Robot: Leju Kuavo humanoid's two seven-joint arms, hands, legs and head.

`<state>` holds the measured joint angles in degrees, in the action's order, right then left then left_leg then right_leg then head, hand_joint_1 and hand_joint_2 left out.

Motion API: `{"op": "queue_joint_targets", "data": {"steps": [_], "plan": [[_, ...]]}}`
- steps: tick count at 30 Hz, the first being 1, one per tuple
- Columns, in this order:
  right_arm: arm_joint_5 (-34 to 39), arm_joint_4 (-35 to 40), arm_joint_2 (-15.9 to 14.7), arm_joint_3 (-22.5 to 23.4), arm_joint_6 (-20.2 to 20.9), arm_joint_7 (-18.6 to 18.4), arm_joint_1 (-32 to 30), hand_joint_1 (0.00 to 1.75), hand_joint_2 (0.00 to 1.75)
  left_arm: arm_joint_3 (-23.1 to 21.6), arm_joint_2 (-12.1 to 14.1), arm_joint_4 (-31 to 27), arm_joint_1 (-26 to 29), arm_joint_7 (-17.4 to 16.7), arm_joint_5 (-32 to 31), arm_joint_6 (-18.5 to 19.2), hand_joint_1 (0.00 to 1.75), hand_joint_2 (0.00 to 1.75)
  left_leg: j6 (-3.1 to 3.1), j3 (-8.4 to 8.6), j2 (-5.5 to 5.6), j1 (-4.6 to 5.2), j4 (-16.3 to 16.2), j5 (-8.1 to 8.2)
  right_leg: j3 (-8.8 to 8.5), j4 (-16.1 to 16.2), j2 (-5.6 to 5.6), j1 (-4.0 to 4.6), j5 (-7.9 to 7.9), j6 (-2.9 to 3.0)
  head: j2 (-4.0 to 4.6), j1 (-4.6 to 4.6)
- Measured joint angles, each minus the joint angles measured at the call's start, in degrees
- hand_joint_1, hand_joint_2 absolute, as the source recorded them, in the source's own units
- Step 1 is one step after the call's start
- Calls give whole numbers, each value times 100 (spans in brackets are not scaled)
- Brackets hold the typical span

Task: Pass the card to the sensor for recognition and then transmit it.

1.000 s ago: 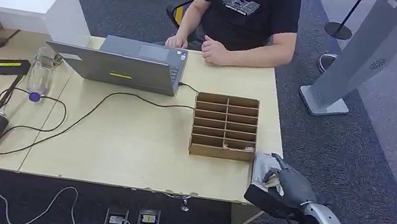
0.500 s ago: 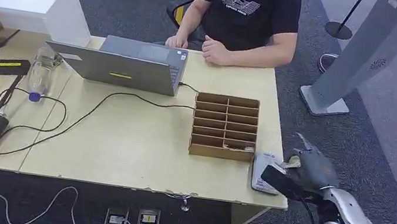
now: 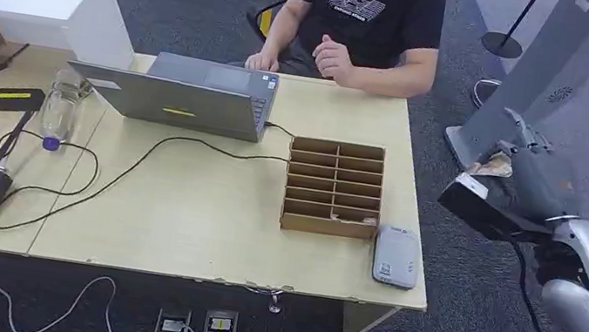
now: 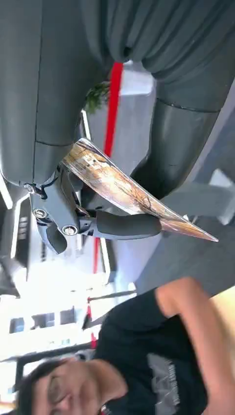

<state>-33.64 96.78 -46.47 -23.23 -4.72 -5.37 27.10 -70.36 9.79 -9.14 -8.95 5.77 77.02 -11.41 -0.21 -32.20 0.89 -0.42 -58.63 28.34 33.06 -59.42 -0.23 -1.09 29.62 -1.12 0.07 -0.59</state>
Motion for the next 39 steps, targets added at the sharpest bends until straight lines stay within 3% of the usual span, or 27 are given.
{"op": "queue_joint_targets", "data": {"steps": [4, 9, 15, 19, 22, 36, 37, 39], "plan": [[-327, -22, 159, -7, 120, 181, 516, 175, 175, -11, -2, 0, -7, 17, -4, 30, 0, 0, 0, -2, 0, -2, 0, 0, 1, -1, -1, 2, 0, 0, 0, 0], [-1047, -238, 645, -116, 133, 367, 931, 175, 175, -77, -17, 0, -24, 17, -35, 59, 0, 0, -1, -3, 2, -5, 1, -1, 1, -2, -3, 4, 0, 0, 0, 0], [-1641, -940, 1474, -325, 118, 500, 1252, 175, 175, -148, -33, 0, -98, -26, -190, 118, 0, 0, -3, -10, 5, -6, 2, -3, 0, -3, -6, 5, 0, 1, 0, 0], [-1757, -1828, 2042, -470, -59, 662, 1599, 175, 175, -243, -52, 0, -205, -90, -267, 138, 0, 0, -6, -5, 10, -6, 1, -7, 0, -3, -9, 5, 0, 1, 0, 0], [-1772, -2230, 2298, -559, -111, 712, 1726, 175, 175, -264, -65, 0, -225, -107, -288, 135, 0, 0, -5, -10, 15, -6, 1, -8, 3, -4, -13, 5, 0, 1, 0, -2], [-1768, -4042, 3161, -831, -383, 920, 2174, 175, 175, -428, -68, 0, -316, -350, -376, 144, 0, 0, -6, -4, 14, -6, 1, -8, 4, -3, -11, 5, 0, 2, 0, -2], [-1757, -4144, 3185, -848, -389, 944, 2189, 0, 175, -428, -66, 0, -316, -363, -376, 162, 0, 0, -6, -4, 14, -6, 0, -8, 4, -3, -11, 5, 0, 1, 0, 0], [-1724, -4336, 3226, -855, -433, 968, 2203, 0, 175, -431, -66, 0, -316, -378, -376, 175, 0, 0, -6, -5, 14, -5, 0, -8, 4, -3, -11, 5, 0, 1, 0, -2]]}}
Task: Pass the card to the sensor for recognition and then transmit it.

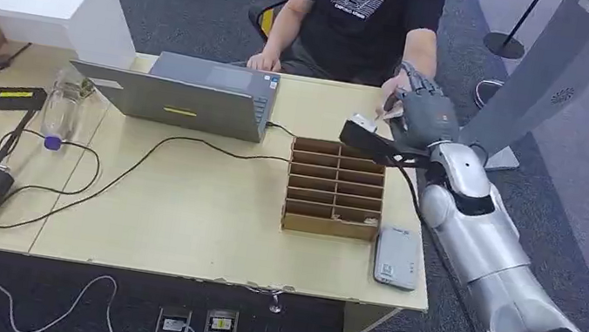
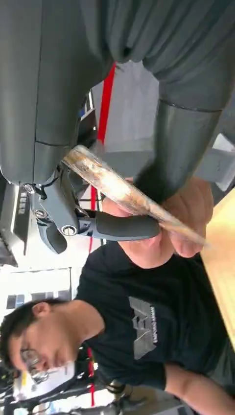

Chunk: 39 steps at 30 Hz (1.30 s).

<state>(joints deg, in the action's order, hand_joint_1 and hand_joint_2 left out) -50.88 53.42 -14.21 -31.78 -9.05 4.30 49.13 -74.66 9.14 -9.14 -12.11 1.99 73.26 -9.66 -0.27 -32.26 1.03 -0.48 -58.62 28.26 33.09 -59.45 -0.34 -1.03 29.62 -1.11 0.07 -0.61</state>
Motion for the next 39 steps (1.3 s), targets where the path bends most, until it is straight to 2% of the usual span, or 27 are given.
{"op": "queue_joint_targets", "data": {"steps": [1, 2, 11, 16, 25, 28, 29, 31, 33, 35, 39], "plan": [[24, -119, 20, -4, -35, 29, 8, 0, 175, -2, 0, 0, 0, -2, 0, 2, 0, 0, 0, 0, -1, 0, 0, 0, 0, 0, 1, 0, 0, 0, 0, 0], [68, -233, 42, -7, -94, 55, 14, 0, 0, -2, 0, 0, -1, -2, 0, 2, 0, 0, 0, 1, -1, 0, -1, 0, 0, 0, 2, 0, 0, 0, 0, 0], [461, -744, 120, -2, -503, 254, 18, 0, 0, -2, 0, 0, -13, -2, 4, -2, 0, 0, 0, 0, -2, 0, -1, 1, 3, 1, 4, 0, 0, 0, 0, 0], [573, -855, 155, -2, -903, 369, 18, 0, 0, -2, 0, 0, -23, -2, 4, -15, 0, 0, 0, 2, -3, 0, -1, 1, 2, 1, 4, 0, 0, 0, 0, 0], [889, -1041, 205, 11, -1021, 555, 21, 0, 0, -92, 0, 0, -32, -2, 37, -26, 0, 0, 0, 2, -4, 0, -1, 1, 2, 1, 4, 0, 0, 0, 0, 0], [1264, -936, 192, 15, -703, 415, 3, 0, 0, -94, 2, 0, -31, -13, 57, -28, 0, 0, 0, 7, -9, 0, -2, 1, 2, 1, 8, 0, 0, 0, 0, 0], [1442, -788, 160, 15, -469, 261, -28, 0, 175, -96, 7, 0, -31, -18, 65, -26, 0, 0, 0, 9, -11, 0, -2, 1, 2, 1, 10, 0, 0, 0, 0, 0], [1698, -358, 48, 7, 110, -202, -167, 0, 175, -96, 15, 0, -28, -18, 103, -17, 0, 0, 0, 9, -10, 0, -2, 1, 1, 1, 8, 0, 0, 0, 0, 0], [1790, 132, -92, 0, 430, -561, -318, 0, 175, -96, 24, 0, -17, -18, 125, -18, 0, 0, -1, 8, -12, 0, -2, 1, 3, 1, 10, 0, 0, 0, 0, 2], [1744, 545, -230, 0, 535, -785, -439, 0, 175, -96, 48, 0, -14, -18, 151, -13, 0, 0, -1, 11, -14, 0, -2, 2, 2, 2, 15, 0, 0, 0, 0, 2], [1399, 1364, -555, 9, 470, -1054, -755, 0, 175, -96, 81, 2, 14, -18, 177, 0, 0, 0, -1, 11, -14, 1, -2, 3, 2, 2, 16, -1, 0, 0, 0, 0]]}}
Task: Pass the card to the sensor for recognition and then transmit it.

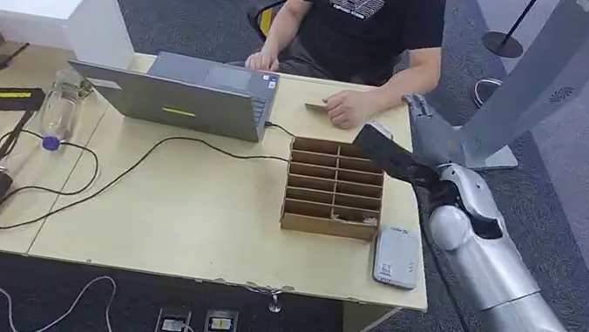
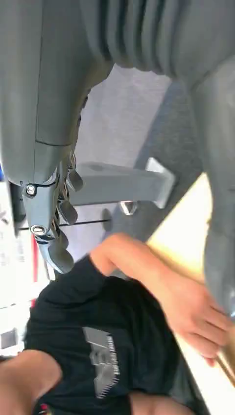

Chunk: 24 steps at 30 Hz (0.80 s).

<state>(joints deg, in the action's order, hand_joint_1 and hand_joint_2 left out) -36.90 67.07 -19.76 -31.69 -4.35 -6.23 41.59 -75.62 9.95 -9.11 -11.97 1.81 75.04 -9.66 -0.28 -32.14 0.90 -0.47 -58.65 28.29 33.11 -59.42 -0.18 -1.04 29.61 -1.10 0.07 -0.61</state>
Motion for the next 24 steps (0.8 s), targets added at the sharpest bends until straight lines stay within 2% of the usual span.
{"op": "queue_joint_targets", "data": {"steps": [7, 11, 15, 24], "plan": [[35, 1410, -531, 116, 68, -275, -694, 0, 175, 0, 15, -2, 50, 61, 125, -46, 0, 0, 0, 0, -3, 0, 1, 1, -1, 1, 2, 0, 0, 0, 0, 2], [-179, 1984, -725, 127, -68, -339, -1171, 0, 175, 0, 15, -2, 81, 63, 175, -101, 0, 0, 0, -1, -3, -1, 2, 2, -1, 1, 2, 1, 0, 0, 0, 0], [-461, 2226, -811, 105, -348, -336, -1583, 0, 175, 0, 15, -2, 115, 63, 179, -118, 0, 0, 0, -2, -3, -1, 2, 2, -1, 1, 2, 1, 0, 0, 0, 2], [-502, 2469, -920, 83, -378, -341, -1806, 0, 175, 0, 15, -2, 124, 63, 179, -122, 0, 0, 0, 0, -3, -1, 2, 1, -1, 1, 2, 0, 0, 0, 0, 2]]}}
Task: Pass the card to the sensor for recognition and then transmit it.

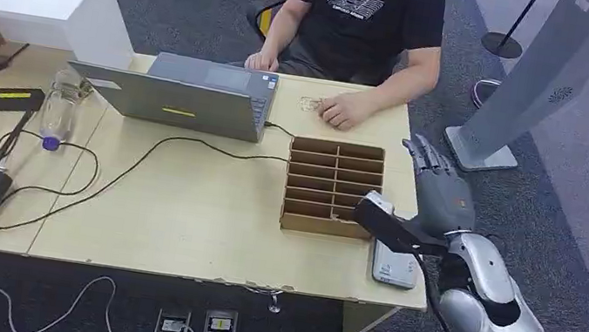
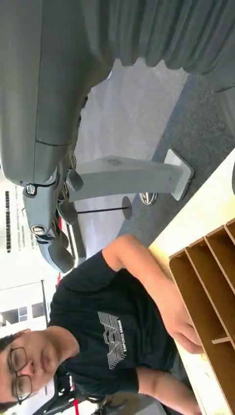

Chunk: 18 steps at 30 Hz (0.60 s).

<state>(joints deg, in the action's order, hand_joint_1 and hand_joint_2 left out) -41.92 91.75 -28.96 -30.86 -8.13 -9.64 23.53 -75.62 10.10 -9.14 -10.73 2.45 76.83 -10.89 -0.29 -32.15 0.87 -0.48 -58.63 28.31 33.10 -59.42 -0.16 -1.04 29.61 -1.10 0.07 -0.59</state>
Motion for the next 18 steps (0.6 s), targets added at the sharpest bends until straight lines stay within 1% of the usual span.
{"op": "queue_joint_targets", "data": {"steps": [2, 6, 8, 11, 18], "plan": [[-108, 18, -11, 0, -114, -68, -81, 0, 175, 0, 0, 0, 0, 0, 18, -42, 0, 0, 0, 0, 0, -1, 0, 0, -1, 0, -2, 1, 0, 0, 0, -2], [-348, 17, 9, -61, -466, -221, -433, 0, 175, 0, -4, 0, 27, 0, 65, -124, 0, 0, -1, -7, 3, -1, 1, 1, 2, 0, -5, 1, 1, 1, 0, 0], [-481, 15, 33, -109, -553, -280, -568, 0, 175, 0, -9, 0, 32, 0, 83, -149, 0, 0, -6, -6, 3, -1, 1, 5, 1, 0, -4, 1, 2, 3, 0, 0], [-604, 7, 76, -164, -604, -352, -699, 0, 175, 2, -24, 0, 41, 2, 116, -166, 0, 0, -6, -5, 2, -1, 1, 5, 1, 0, -4, 1, 3, 3, 0, -2], [-752, -46, 181, -293, -604, -394, -827, 0, 175, 9, -61, 0, 103, 15, 125, -181, 0, 0, -6, -4, 2, -1, 1, 4, 0, 0, -4, 0, 3, 3, 0, 0]]}}
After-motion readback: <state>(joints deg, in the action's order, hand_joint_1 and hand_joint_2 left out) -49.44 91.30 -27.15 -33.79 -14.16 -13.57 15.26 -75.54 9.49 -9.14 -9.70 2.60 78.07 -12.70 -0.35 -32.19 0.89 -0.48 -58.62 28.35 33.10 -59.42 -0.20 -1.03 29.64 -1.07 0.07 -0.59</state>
